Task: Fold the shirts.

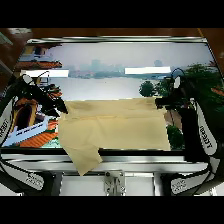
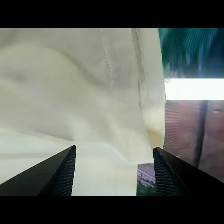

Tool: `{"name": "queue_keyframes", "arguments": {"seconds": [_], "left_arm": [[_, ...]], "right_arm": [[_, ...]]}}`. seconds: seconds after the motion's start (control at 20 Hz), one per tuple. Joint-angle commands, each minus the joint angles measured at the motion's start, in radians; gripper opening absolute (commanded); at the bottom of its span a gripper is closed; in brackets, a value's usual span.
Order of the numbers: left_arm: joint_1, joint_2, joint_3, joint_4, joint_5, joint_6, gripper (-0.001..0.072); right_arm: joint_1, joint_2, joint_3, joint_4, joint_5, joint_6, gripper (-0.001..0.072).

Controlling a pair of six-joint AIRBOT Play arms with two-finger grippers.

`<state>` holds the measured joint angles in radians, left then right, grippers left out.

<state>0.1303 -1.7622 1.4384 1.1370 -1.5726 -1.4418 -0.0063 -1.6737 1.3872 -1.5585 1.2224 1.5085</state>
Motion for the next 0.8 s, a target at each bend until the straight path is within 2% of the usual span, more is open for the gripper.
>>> {"name": "queue_keyframes", "arguments": {"seconds": [0.0, 0.1, 0.15, 0.3, 0.4, 0.45, 0.55, 0.6, 0.75], "left_arm": [[0.026, 0.054, 0.001, 0.011, -0.08, -0.014, 0.0596], [0.056, 0.156, -0.05, 0.053, -0.082, -0.002, 0.0595], [0.08, 0.231, -0.133, 0.05, -0.059, 0.021, 0.0595], [0.166, 0.481, -0.541, 0.041, 0.081, 0.047, 0.0596], [0.221, 0.608, -0.815, -0.037, 0.142, 0.115, 0.0595], [0.237, 0.645, -0.918, -0.097, 0.165, 0.163, 0.0594], [0.235, 0.663, -1.036, -0.144, 0.233, 0.192, 0.0591], [0.231, 0.651, -1.041, -0.152, 0.262, 0.174, 0.0589], [0.213, 0.622, -1.039, -0.214, 0.31, 0.193, 0.0581]], "right_arm": [[-0.004, 0.084, 0.05, -0.063, 0.108, -0.075, 0.0595], [-0.057, 0.155, 0.041, -0.154, 0.191, -0.084, 0.0595], [-0.121, 0.192, 0.013, -0.113, 0.22, -0.08, 0.0594], [-0.338, 0.297, -0.163, 0.166, 0.226, -0.13, 0.0594], [-0.435, 0.344, -0.266, 0.282, 0.216, -0.184, 0.0595], [-0.462, 0.358, -0.297, 0.305, 0.205, -0.19, 0.0594], [-0.477, 0.362, -0.32, 0.308, 0.197, -0.19, 0.0594], [-0.476, 0.362, -0.319, 0.313, 0.195, -0.19, 0.0594], [-0.474, 0.362, -0.319, 0.347, 0.189, -0.19, 0.0594]]}}
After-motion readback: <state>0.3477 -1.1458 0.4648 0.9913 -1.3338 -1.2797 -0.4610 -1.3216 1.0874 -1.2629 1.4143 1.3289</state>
